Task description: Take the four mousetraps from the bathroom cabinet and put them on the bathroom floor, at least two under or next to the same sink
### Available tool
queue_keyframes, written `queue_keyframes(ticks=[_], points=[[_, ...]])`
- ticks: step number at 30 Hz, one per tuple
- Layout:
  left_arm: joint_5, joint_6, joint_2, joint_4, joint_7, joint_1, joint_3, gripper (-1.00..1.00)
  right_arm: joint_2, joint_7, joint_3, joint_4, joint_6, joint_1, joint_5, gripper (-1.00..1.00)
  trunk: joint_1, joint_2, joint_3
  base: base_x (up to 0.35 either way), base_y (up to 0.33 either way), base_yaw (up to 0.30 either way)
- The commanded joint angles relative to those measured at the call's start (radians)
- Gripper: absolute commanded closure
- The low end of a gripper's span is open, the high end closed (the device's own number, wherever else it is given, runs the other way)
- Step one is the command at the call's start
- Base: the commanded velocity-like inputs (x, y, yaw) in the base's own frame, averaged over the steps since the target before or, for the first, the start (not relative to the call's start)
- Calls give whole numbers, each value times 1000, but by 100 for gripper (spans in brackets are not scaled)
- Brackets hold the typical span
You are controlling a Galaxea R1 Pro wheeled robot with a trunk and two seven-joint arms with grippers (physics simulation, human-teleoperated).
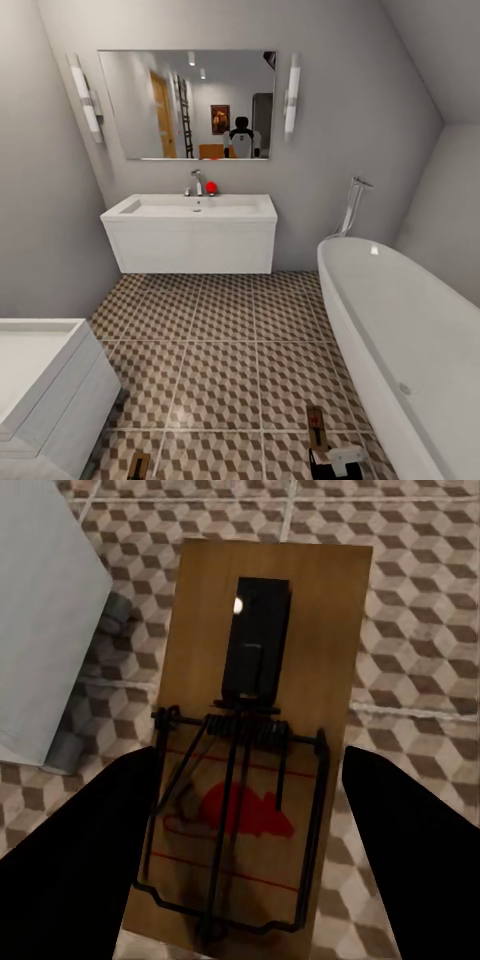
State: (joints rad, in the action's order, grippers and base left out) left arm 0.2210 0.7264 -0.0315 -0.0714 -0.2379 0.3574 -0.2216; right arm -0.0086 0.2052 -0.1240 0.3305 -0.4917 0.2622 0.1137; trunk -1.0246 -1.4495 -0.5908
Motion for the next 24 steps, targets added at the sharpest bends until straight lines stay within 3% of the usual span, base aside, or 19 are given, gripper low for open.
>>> queue_keyframes(ticks=[1,24], points=[[6,5,-1,-4,-3,2,-9,100,-1,7,-5,-1,-1,1,6,100,0,0,-1,242,0,0],[6,5,-1,-4,-3,2,-9,100,-1,7,-5,0,-1,1,6,100,0,0,-1,248,0,0]])
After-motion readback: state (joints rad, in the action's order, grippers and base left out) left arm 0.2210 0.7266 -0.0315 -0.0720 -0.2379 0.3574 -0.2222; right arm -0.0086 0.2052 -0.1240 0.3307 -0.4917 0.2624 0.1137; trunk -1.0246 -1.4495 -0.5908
